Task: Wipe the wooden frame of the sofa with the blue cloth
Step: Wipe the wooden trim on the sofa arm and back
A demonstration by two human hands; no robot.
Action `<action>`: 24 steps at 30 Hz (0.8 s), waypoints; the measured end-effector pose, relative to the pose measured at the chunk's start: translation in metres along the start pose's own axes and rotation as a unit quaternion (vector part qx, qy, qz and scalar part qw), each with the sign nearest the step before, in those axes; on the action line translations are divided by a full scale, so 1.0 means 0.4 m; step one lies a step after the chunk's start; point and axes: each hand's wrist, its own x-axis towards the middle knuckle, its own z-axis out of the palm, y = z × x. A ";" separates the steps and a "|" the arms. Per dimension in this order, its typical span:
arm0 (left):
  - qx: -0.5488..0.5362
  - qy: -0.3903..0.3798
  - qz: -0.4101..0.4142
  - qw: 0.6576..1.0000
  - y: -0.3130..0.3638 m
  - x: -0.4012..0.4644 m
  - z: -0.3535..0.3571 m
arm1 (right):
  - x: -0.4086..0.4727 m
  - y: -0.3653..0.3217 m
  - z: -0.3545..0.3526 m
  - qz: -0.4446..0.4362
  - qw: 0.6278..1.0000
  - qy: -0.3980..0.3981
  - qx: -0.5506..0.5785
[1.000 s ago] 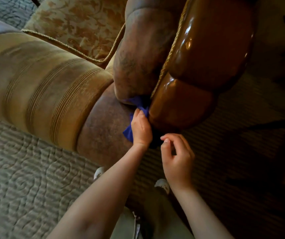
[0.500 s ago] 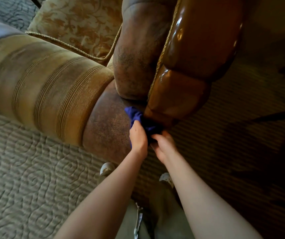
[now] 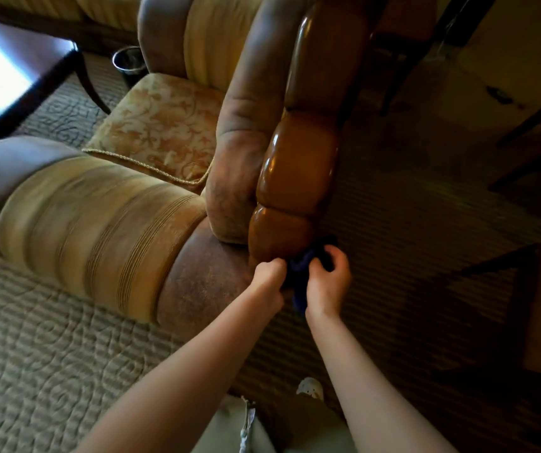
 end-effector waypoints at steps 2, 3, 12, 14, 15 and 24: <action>-0.049 -0.014 -0.012 0.999 0.013 -0.035 0.012 | -0.018 -0.040 -0.014 -0.049 0.999 -0.007 -0.005; -0.082 -0.029 -0.021 0.996 0.022 -0.053 0.017 | -0.022 -0.066 -0.016 -0.082 0.996 -0.014 -0.011; -0.202 -0.068 0.149 0.966 0.140 -0.212 0.017 | -0.028 -0.247 0.038 -0.311 0.929 -0.199 -0.022; -0.197 -0.042 0.180 0.963 0.171 -0.247 -0.017 | -0.042 -0.278 0.072 -0.295 0.920 -0.257 -0.008; -0.198 -0.036 0.188 0.961 0.183 -0.265 -0.042 | -0.054 -0.288 0.091 -0.286 0.916 -0.282 -0.004; -0.163 -0.008 0.222 0.961 0.237 -0.330 -0.436 | -0.321 -0.254 0.358 -0.226 0.876 -0.425 -0.035</action>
